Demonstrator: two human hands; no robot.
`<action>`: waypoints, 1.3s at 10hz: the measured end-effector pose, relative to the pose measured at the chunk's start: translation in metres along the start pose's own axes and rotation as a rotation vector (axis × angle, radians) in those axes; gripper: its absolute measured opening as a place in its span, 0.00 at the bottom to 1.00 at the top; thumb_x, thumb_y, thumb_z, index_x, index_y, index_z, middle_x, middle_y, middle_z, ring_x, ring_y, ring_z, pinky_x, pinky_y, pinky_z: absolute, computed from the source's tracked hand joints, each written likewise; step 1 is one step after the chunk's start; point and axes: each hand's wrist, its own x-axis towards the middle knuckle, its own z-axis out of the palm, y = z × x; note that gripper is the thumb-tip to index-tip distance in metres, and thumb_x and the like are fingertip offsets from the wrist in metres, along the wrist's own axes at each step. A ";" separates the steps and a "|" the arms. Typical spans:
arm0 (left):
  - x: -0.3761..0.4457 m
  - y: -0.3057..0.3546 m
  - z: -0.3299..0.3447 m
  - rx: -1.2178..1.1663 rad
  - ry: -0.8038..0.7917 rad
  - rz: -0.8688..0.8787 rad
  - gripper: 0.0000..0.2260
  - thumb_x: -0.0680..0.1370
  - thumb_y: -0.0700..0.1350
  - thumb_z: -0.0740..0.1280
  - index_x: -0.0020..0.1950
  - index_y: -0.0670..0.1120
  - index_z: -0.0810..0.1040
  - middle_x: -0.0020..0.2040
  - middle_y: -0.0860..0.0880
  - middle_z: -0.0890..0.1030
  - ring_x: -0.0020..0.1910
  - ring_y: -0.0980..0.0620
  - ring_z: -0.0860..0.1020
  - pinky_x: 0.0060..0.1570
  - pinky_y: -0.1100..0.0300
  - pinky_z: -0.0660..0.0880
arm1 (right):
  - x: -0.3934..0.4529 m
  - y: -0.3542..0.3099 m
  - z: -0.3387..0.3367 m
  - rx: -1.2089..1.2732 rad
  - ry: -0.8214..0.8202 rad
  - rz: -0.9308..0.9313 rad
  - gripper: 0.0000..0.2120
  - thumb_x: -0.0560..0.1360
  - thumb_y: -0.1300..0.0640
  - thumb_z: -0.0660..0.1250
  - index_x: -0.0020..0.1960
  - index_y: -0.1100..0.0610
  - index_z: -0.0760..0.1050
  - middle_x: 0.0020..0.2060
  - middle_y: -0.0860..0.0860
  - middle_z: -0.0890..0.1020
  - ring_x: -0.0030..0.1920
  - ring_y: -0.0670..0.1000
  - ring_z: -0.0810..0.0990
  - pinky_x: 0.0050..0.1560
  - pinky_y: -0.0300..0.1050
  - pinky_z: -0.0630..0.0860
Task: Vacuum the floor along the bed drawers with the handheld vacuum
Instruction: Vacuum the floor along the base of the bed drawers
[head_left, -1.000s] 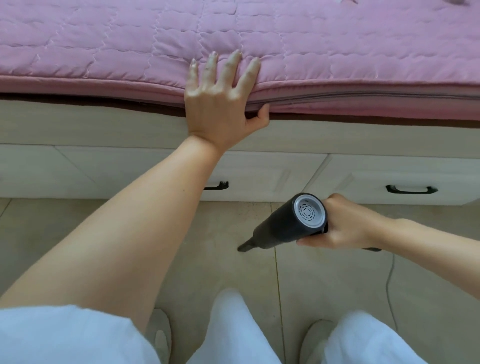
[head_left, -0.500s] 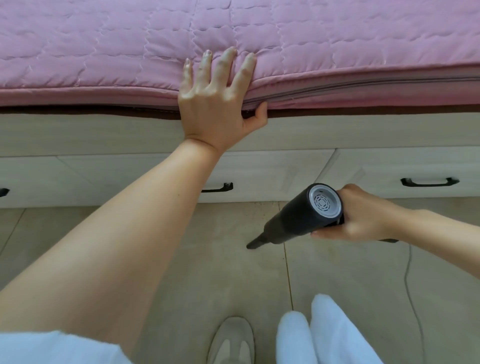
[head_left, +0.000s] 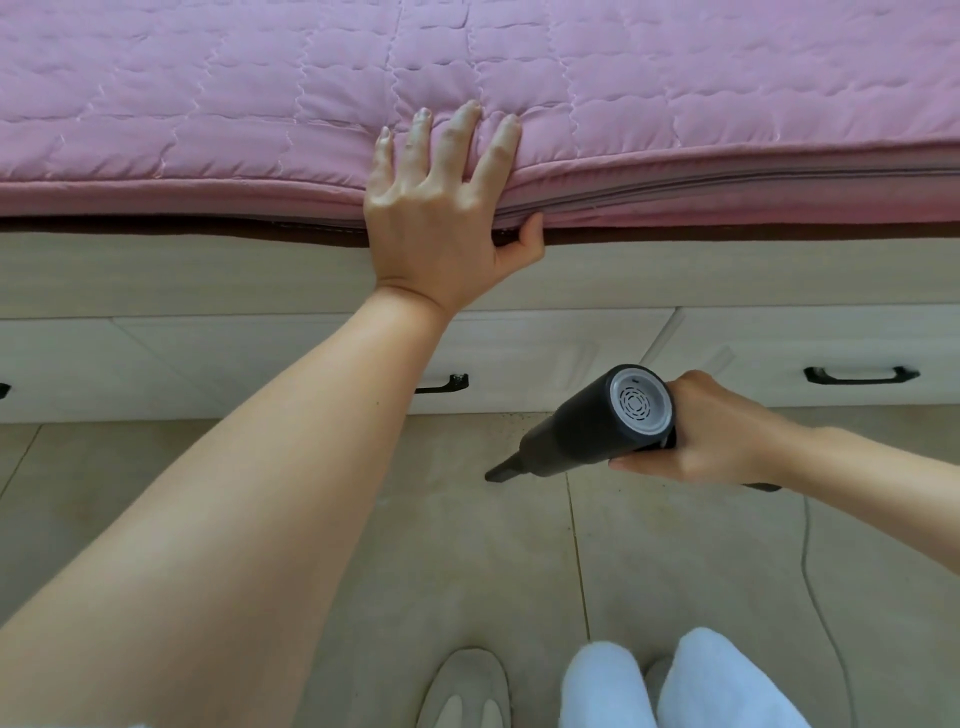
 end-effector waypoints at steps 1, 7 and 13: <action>0.000 0.000 0.000 0.004 -0.003 -0.001 0.26 0.74 0.63 0.63 0.65 0.49 0.82 0.62 0.44 0.82 0.60 0.35 0.81 0.60 0.36 0.76 | 0.004 -0.002 0.003 -0.039 0.023 0.025 0.09 0.68 0.46 0.73 0.41 0.42 0.72 0.30 0.37 0.77 0.37 0.41 0.78 0.35 0.32 0.71; 0.000 0.001 -0.001 0.005 -0.007 0.004 0.26 0.74 0.62 0.62 0.65 0.49 0.82 0.62 0.43 0.82 0.60 0.34 0.81 0.60 0.35 0.76 | 0.008 0.003 0.010 -0.057 0.043 0.063 0.13 0.68 0.43 0.72 0.48 0.47 0.76 0.35 0.41 0.80 0.38 0.45 0.80 0.39 0.44 0.78; 0.000 0.001 -0.001 0.008 -0.012 -0.003 0.27 0.73 0.62 0.63 0.65 0.49 0.82 0.62 0.43 0.82 0.60 0.34 0.81 0.60 0.35 0.76 | 0.006 0.007 0.024 -0.153 0.133 0.073 0.16 0.68 0.40 0.71 0.51 0.46 0.75 0.33 0.39 0.75 0.39 0.52 0.81 0.37 0.48 0.77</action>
